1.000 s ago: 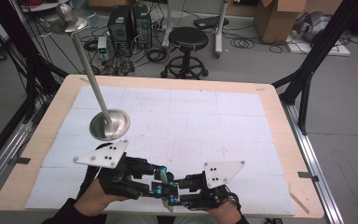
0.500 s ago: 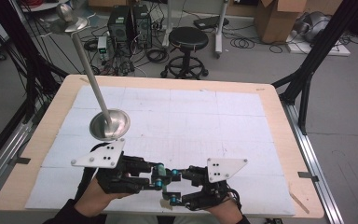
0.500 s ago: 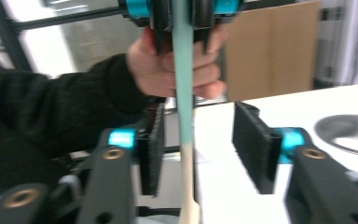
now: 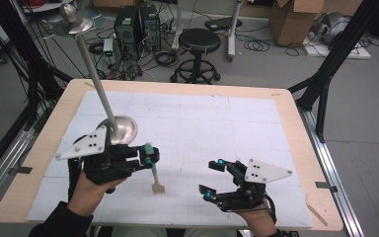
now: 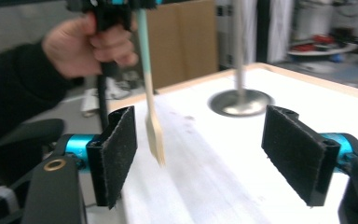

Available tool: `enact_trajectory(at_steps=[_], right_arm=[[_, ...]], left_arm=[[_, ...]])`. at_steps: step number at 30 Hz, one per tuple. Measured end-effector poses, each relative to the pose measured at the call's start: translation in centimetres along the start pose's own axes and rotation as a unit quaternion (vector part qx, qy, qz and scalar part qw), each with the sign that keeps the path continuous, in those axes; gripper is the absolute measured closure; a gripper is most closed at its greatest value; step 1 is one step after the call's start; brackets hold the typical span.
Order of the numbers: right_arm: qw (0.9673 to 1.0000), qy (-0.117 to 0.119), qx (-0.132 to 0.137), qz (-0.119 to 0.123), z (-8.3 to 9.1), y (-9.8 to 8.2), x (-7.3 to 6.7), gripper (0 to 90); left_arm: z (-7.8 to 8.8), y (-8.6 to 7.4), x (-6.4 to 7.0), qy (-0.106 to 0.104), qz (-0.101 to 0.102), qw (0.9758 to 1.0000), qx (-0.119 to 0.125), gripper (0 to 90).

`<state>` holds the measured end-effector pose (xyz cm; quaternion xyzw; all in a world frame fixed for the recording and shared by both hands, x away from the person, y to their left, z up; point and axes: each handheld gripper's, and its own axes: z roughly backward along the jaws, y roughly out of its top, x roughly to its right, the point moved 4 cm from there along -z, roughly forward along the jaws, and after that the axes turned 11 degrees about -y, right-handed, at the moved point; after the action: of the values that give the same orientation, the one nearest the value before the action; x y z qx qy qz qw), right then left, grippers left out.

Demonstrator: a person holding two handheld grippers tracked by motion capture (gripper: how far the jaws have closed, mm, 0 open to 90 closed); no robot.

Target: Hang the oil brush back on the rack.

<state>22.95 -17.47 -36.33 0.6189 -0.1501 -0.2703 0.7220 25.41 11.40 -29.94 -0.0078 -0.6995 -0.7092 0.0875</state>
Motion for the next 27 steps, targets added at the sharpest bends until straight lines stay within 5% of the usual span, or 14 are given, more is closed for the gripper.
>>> enact_trajectory(at_steps=[4,8,18,27], right_arm=[[0.9994,-0.036,-0.005,0.001,1.3,-0.4,1.2,23.3],[0.9984,-0.057,-0.001,0.004,2.1,-0.6,1.9,23.4],[0.9979,-0.063,-0.006,0.012,2.0,-0.7,2.1,23.4],[0.9972,-0.074,0.004,0.016,2.3,-0.6,2.4,23.1]], left_arm=[[2.1,1.4,-2.0,0.059,0.008,0.9982,0.009,82.2],[3.7,2.9,-3.5,0.09,0.014,0.9958,0.008,82.2],[5.8,5.9,-6.0,0.092,0.02,0.9955,0.002,82.2],[8.5,10.7,-8.2,0.106,0.009,0.9941,0.022,82.2]])
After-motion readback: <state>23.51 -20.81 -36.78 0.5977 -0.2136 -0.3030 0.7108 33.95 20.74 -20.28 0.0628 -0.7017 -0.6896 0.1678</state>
